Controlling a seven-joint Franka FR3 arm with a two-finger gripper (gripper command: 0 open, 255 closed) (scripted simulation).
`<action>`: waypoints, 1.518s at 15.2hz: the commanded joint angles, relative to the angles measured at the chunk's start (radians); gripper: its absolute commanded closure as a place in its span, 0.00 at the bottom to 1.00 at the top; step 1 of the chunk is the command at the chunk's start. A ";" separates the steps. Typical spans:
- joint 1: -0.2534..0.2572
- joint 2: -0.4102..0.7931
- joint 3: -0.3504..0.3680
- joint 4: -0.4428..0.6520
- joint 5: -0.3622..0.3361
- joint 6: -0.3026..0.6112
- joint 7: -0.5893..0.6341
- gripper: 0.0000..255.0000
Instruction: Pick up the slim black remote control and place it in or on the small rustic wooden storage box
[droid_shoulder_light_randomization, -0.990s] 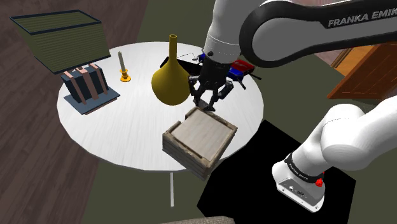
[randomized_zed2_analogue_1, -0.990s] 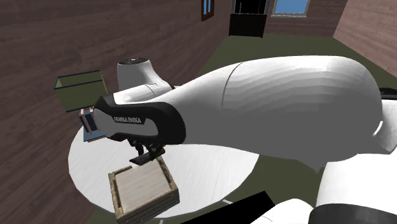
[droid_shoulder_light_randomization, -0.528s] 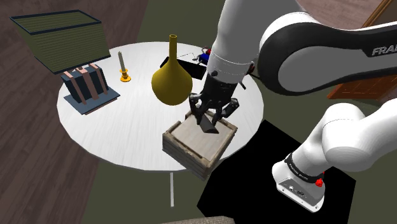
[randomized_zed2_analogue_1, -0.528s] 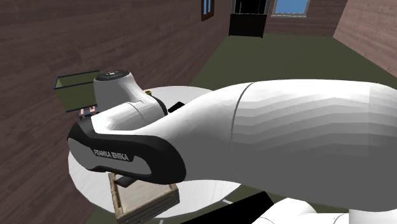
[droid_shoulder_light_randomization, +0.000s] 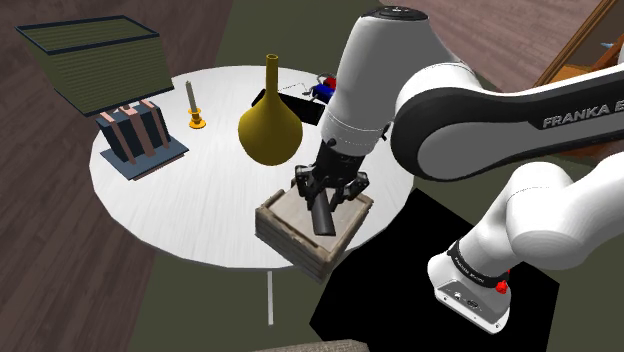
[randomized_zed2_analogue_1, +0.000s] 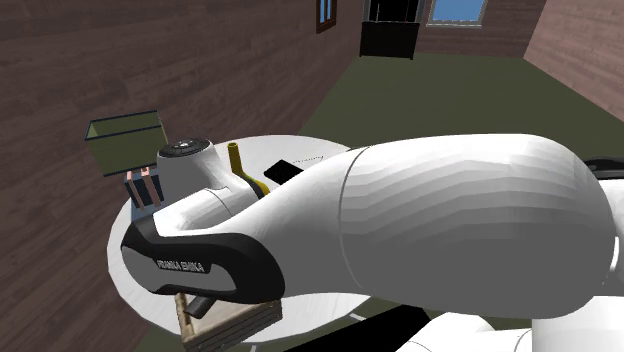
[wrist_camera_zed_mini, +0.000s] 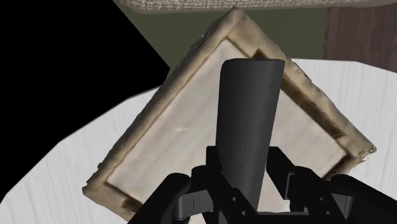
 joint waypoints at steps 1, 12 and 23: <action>0.000 0.013 0.008 -0.021 0.003 0.033 0.002 1.00; 0.000 0.013 0.008 -0.022 0.003 0.033 0.001 0.00; 0.002 -0.051 -0.027 0.059 -0.005 -0.111 -0.003 0.00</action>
